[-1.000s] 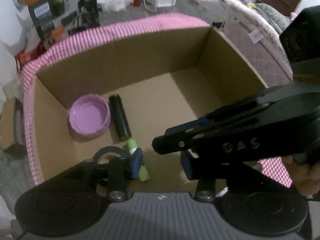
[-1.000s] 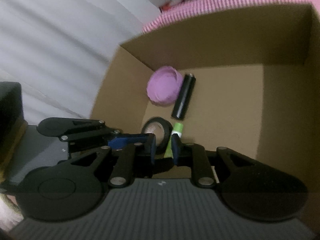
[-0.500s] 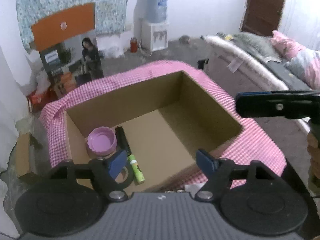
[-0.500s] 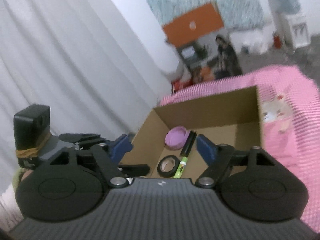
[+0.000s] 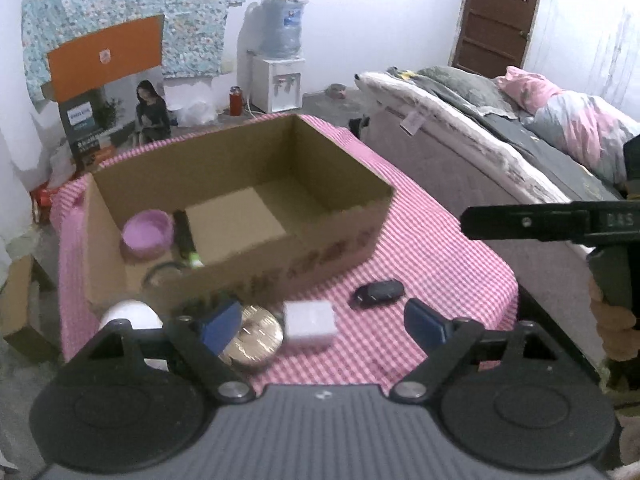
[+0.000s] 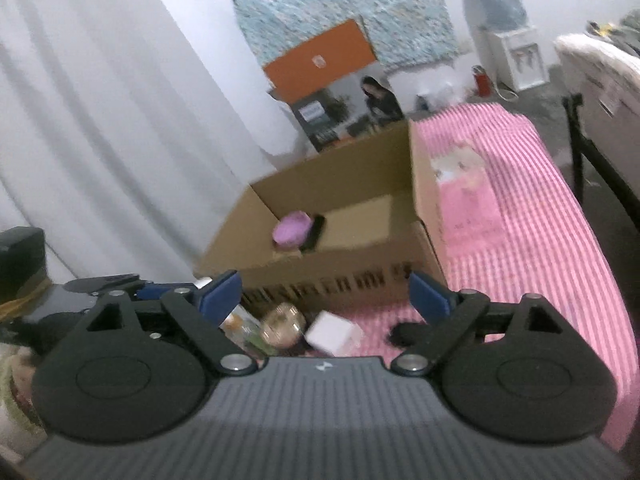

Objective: Organize rigid objects
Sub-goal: 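Withdraw the right tool from the box toward the black oval key fob, then lower the right tool onto the black key fob and close on it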

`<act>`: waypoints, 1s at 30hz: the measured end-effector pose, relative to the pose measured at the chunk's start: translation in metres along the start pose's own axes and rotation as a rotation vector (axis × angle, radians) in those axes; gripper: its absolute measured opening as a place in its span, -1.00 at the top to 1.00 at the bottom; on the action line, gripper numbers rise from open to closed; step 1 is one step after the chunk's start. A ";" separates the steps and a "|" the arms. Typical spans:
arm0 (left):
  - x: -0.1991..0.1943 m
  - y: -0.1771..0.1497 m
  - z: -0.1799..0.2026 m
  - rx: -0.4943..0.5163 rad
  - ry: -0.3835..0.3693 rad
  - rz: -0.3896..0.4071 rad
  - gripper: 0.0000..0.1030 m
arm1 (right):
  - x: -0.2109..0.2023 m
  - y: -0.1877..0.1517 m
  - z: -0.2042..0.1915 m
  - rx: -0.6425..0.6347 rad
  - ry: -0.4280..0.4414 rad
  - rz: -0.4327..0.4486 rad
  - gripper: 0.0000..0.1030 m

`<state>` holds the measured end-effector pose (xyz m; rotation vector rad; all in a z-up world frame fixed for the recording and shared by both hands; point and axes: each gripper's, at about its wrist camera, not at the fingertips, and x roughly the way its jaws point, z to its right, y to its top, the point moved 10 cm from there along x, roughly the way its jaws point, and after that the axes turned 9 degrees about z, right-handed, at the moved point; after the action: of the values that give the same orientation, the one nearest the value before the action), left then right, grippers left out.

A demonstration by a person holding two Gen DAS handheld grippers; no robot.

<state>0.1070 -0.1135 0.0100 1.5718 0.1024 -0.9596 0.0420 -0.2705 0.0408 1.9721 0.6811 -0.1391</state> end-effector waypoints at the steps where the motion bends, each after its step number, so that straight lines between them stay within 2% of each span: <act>1: 0.002 -0.005 0.004 0.003 -0.005 -0.002 -0.74 | -0.001 -0.006 0.003 0.002 -0.012 -0.005 -0.76; 7: 0.014 -0.035 0.022 0.043 0.011 -0.028 -0.74 | 0.002 -0.034 0.016 -0.032 -0.093 -0.034 -0.80; 10: 0.019 -0.043 0.028 0.016 -0.013 -0.040 -0.74 | 0.006 -0.039 0.017 -0.080 -0.132 -0.046 -0.86; 12: 0.022 -0.048 0.032 -0.008 -0.033 -0.046 -0.74 | 0.007 -0.043 0.017 -0.131 -0.161 -0.055 -0.97; 16: 0.029 -0.055 0.036 0.000 -0.028 -0.053 -0.74 | 0.003 -0.043 0.016 -0.246 -0.230 -0.051 -0.97; 20: 0.038 -0.060 0.040 0.022 -0.022 -0.065 -0.75 | 0.006 -0.047 0.021 -0.385 -0.335 -0.066 -0.97; 22: 0.042 -0.062 0.042 0.024 -0.031 -0.070 -0.75 | 0.007 -0.048 0.025 -0.406 -0.356 -0.074 -0.97; 26: 0.053 -0.064 0.051 0.053 -0.044 -0.069 -0.75 | 0.009 -0.044 0.034 -0.400 -0.348 -0.077 -0.97; 30: 0.062 -0.061 0.062 0.125 -0.045 -0.046 -0.75 | 0.012 -0.037 0.039 -0.327 -0.271 -0.069 -0.97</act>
<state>0.0818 -0.1783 -0.0714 1.6674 0.0479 -1.0539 0.0400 -0.2865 -0.0118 1.5814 0.5553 -0.3108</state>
